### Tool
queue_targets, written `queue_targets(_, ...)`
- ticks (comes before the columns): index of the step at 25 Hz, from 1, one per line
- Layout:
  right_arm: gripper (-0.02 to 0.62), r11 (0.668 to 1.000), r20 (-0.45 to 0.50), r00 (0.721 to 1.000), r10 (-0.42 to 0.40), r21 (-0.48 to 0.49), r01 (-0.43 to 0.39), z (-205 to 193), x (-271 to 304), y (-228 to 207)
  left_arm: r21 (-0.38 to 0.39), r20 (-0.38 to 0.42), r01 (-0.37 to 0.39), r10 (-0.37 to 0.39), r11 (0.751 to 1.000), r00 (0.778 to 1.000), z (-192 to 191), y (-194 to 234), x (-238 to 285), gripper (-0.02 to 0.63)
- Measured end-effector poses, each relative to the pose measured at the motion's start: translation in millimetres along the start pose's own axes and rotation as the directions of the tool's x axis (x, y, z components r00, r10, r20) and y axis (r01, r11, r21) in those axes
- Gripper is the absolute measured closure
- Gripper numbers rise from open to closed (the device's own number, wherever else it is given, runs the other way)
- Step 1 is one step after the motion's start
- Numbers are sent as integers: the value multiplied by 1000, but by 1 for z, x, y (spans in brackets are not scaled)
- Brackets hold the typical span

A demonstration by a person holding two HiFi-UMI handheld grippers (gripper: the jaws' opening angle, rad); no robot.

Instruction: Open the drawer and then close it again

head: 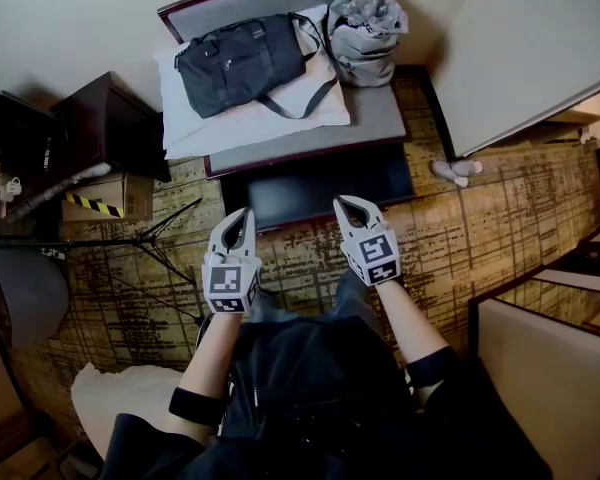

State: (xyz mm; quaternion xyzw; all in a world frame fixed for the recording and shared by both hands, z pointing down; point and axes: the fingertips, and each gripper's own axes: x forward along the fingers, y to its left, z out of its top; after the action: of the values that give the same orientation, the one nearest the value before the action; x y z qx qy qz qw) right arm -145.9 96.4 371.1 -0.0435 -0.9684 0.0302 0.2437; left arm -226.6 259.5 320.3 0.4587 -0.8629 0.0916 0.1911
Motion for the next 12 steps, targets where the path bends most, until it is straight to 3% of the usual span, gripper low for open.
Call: queue_targets(12, 594, 998, -131, 991, -13, 62, 22, -72, 6, 0, 58, -47, 78, -75, 995, 996, -17, -21, 17, 604)
